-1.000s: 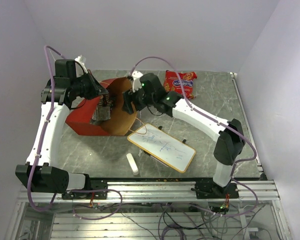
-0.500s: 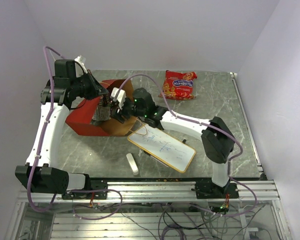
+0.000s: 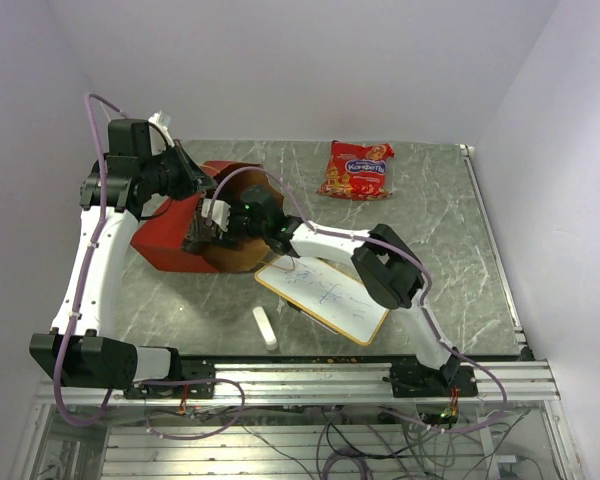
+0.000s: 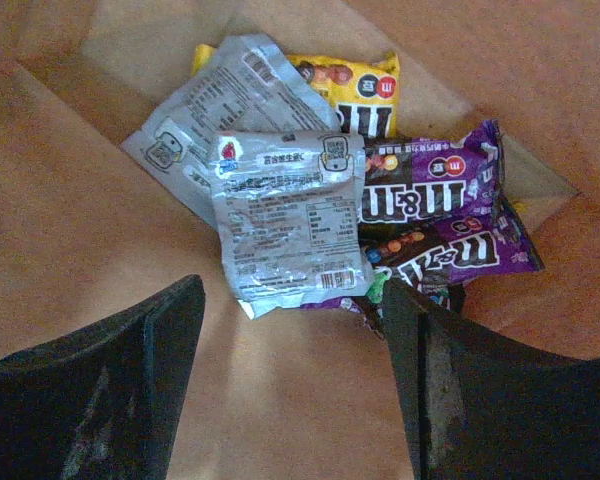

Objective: Take the snacks out of the paper bag
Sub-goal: Take out the snack from the paper bag.

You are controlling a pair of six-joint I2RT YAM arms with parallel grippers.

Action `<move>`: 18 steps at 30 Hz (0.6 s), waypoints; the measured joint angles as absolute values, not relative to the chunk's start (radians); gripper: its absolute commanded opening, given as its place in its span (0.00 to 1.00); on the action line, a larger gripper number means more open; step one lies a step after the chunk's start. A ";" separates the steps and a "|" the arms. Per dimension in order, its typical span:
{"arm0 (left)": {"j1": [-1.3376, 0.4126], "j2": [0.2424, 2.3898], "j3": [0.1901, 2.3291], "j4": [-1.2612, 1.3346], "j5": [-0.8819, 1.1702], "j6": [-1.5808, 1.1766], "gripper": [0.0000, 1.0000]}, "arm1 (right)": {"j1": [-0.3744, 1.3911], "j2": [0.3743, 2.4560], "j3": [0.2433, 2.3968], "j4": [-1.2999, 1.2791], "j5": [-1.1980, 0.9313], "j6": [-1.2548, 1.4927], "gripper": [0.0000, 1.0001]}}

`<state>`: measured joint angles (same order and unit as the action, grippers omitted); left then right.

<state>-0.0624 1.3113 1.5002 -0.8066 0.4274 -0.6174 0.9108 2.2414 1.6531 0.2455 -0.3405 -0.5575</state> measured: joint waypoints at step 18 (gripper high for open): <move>-0.063 1.315 1.533 -0.776 0.529 -0.572 0.07 | 0.877 2.397 1.779 0.266 -0.394 -0.635 0.76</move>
<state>-0.0628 1.3148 1.5333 -0.7765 0.5293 -0.5720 0.8772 2.3970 1.7786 0.2657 -0.3939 -0.6353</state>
